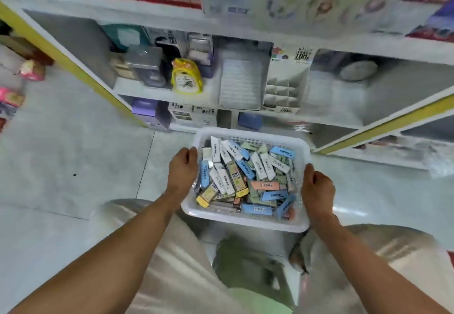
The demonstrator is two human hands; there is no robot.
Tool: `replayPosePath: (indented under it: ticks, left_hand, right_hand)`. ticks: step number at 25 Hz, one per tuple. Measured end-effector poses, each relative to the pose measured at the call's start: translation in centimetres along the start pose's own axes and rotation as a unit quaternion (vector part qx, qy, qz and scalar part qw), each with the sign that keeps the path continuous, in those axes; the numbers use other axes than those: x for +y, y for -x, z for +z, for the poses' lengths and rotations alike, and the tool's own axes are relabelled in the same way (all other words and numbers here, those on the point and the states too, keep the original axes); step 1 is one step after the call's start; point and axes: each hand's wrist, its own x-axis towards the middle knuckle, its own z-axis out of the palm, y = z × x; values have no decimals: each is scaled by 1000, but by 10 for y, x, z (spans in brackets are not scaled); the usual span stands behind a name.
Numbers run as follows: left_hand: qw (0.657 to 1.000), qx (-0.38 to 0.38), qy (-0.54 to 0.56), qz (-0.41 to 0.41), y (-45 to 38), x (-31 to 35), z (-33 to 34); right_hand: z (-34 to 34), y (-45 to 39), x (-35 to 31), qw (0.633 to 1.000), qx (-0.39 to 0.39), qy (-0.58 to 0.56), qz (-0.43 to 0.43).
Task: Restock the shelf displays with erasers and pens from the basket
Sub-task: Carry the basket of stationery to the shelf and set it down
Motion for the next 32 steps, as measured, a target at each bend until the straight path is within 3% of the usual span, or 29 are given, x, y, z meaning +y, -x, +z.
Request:
replayPosePath:
  ticks: [4, 10, 14, 18, 21, 25, 32]
  left_hand:
    - [1000, 1, -14, -2, -24, -48, 68]
    - [998, 33, -13, 52, -47, -83, 109]
    - [995, 55, -15, 79, -23, -74, 102]
    - [992, 14, -75, 96, 3, -42, 89]
    - [989, -34, -132, 54, 10, -15, 81]
    - [988, -105, -110, -19, -1, -1, 92]
    - [965, -180, -161, -98, -63, -57, 175]
  right_hand:
    - [49, -46, 55, 1000, 1, -3, 0]
    - [96, -86, 92, 997, 18, -47, -55]
    - [83, -75, 105, 995, 34, -59, -74]
    - [54, -63, 112, 994, 39, -75, -64]
    - [35, -63, 106, 994, 30, -74, -69]
    - [28, -88, 101, 997, 7, -24, -78]
    - [96, -149, 161, 992, -93, 91, -8]
